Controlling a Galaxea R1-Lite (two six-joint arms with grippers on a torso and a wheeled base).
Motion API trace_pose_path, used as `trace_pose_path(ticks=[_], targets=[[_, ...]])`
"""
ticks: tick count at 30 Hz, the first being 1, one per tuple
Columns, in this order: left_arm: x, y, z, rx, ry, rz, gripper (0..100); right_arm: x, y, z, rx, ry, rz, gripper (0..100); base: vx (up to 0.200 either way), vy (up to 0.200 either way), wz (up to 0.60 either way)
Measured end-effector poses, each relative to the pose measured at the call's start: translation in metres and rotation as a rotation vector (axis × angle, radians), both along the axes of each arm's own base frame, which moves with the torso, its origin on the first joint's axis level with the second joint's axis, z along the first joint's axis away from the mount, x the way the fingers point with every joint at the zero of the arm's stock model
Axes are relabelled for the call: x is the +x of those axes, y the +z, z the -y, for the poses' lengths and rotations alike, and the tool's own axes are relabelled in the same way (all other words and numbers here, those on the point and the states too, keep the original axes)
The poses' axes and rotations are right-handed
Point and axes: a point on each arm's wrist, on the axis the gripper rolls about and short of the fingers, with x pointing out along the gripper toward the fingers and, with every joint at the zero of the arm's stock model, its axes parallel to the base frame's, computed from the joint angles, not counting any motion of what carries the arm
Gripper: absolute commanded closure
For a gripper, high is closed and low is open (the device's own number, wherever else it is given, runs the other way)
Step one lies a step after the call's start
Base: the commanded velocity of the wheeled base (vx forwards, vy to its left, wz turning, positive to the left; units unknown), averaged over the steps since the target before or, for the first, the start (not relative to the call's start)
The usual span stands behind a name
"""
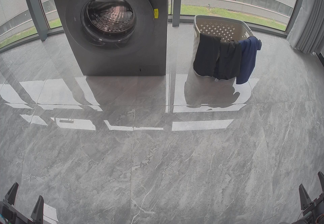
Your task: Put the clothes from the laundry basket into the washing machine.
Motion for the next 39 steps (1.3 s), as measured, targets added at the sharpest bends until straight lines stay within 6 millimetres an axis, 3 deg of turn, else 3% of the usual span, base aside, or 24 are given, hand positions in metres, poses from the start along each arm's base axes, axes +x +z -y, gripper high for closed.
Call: trace_pose_path(ticks=[8,35,39], targets=[[0.0000,0.0000,0.0000,0.001,-0.002,0.000,0,0.0000,0.0000,0.0000,0.000,0.000,0.000,0,0.000,0.000,0.00],[0.0000,-0.0002,0.0000,0.000,-0.003,-0.002,0,0.0000,0.0000,0.0000,0.000,0.000,0.000,0,0.200,0.000,0.00],[0.0000,-0.0001,0.0000,-0.005,-0.003,-0.001,0,0.0000,0.0000,0.0000,0.000,0.000,0.000,0,0.000,0.000,0.00]])
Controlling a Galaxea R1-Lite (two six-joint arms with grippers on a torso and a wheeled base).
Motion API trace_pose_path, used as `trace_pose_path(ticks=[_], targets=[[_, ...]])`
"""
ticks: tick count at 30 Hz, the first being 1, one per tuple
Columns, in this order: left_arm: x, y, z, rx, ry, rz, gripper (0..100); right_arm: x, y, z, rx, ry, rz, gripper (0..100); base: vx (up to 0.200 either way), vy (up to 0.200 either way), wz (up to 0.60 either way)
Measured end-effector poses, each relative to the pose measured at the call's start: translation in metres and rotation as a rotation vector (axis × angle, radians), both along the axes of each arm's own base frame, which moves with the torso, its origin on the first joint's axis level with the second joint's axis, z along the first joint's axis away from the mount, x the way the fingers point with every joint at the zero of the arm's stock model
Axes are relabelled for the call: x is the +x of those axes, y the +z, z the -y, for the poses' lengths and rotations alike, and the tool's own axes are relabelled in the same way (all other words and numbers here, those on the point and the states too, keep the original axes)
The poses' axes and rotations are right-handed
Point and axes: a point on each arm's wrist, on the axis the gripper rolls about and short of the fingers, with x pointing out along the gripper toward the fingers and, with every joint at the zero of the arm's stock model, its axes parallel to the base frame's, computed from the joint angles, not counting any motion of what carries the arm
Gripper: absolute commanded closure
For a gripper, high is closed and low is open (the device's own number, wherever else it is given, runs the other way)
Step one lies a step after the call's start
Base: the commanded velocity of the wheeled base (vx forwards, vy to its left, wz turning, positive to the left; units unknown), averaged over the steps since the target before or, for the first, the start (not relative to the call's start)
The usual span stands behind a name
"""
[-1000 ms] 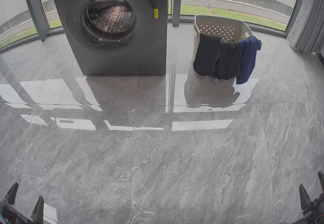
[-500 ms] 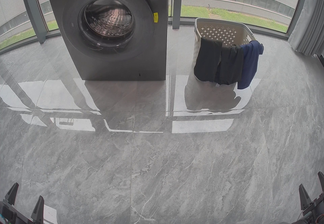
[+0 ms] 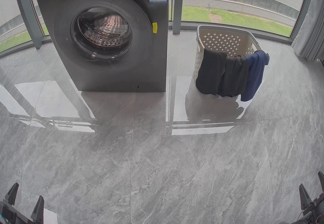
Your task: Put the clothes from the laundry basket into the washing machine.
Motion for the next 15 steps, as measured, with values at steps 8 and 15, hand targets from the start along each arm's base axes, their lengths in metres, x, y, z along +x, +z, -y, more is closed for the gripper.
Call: trace_pose_path(ticks=[8,15], targets=[[0.0000,0.0000,0.0000,-0.002,0.000,0.000,0,0.0000,0.0000,0.0000,-0.002,0.000,0.000,0,0.000,0.000,0.00],[0.0000,0.0000,-0.0001,-0.002,0.001,0.000,0,0.0000,0.0002,0.0000,-0.004,0.002,0.002,0,0.029,0.000,-0.26]])
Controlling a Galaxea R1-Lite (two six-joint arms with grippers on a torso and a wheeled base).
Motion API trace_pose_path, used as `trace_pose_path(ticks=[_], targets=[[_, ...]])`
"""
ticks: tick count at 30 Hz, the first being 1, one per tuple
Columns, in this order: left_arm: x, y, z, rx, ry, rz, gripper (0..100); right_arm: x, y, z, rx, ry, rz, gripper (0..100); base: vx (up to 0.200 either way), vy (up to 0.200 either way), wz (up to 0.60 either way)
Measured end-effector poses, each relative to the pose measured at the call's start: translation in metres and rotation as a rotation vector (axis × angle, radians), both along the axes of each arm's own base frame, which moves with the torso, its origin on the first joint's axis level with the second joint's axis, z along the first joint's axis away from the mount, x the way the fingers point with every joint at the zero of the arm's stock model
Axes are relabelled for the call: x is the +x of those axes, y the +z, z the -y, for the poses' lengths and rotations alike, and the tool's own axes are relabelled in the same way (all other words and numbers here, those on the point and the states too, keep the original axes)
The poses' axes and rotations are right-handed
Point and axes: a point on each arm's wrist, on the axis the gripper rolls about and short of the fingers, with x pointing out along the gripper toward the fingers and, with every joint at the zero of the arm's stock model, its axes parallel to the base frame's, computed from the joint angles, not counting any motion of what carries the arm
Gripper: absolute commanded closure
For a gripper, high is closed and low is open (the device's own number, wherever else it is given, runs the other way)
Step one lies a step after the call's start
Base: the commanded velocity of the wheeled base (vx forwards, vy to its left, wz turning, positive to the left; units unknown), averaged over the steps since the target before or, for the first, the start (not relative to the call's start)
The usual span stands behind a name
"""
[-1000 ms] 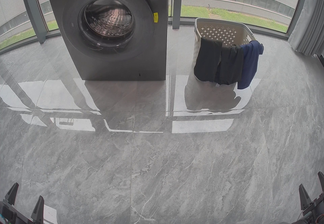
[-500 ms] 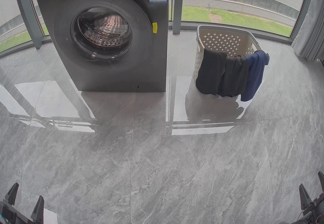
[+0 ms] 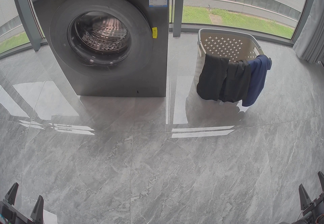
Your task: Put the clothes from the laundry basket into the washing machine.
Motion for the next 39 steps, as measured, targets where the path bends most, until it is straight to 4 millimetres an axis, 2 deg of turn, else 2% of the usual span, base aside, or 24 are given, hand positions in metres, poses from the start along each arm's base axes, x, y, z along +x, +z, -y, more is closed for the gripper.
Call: trace_pose_path(ticks=[14,29,39], targets=[[0.0000,0.0000,0.0000,0.000,0.000,0.000,0,0.0000,0.0000,0.0000,0.001,0.001,0.000,0,0.200,0.000,0.00],[0.0000,0.0001,0.0000,-0.005,0.000,0.000,0,0.0000,0.0000,0.0000,0.000,0.001,0.000,0,0.000,0.000,0.00],[0.0000,0.0001,0.0000,-0.006,0.001,0.001,0,0.0000,0.0000,0.0000,0.001,0.000,0.000,0,0.200,0.000,0.00]])
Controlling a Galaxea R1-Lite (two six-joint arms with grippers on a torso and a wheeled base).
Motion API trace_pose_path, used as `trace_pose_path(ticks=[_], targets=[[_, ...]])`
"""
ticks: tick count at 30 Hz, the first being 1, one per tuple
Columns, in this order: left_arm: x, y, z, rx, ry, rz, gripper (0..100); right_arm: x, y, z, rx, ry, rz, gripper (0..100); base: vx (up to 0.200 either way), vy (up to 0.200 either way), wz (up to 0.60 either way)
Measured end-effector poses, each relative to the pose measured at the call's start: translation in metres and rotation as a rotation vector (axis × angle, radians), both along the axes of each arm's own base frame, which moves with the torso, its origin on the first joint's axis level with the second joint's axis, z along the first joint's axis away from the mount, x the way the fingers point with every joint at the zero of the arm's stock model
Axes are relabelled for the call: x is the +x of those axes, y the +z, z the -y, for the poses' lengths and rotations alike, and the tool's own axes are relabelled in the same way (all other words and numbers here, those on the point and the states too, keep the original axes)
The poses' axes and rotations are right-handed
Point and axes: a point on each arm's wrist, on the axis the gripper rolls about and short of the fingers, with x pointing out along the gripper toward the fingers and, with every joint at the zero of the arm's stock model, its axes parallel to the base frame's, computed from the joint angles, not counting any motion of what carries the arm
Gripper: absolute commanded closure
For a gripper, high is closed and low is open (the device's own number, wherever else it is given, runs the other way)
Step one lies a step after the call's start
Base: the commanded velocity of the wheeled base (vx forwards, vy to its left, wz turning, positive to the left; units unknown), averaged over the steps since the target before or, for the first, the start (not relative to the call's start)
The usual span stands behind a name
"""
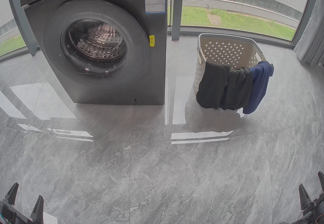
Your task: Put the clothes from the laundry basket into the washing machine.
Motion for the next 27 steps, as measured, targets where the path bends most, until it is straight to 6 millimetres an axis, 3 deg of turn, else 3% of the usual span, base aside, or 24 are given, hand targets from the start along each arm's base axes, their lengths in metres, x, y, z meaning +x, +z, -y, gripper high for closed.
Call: trace_pose_path(ticks=[2,11,27], targets=[[0.0000,0.0000,0.0000,-0.001,0.000,0.000,0,0.0000,0.0000,0.0000,0.000,0.000,0.000,0,0.200,0.000,0.00],[0.0000,0.0000,0.0000,-0.005,0.001,0.000,0,0.0000,0.0000,0.0000,0.000,0.000,0.000,0,0.000,0.000,0.00],[0.0000,0.0000,0.0000,-0.004,0.000,-0.001,0,0.0000,0.0000,0.0000,0.000,0.001,0.000,0,0.000,-0.200,0.00]])
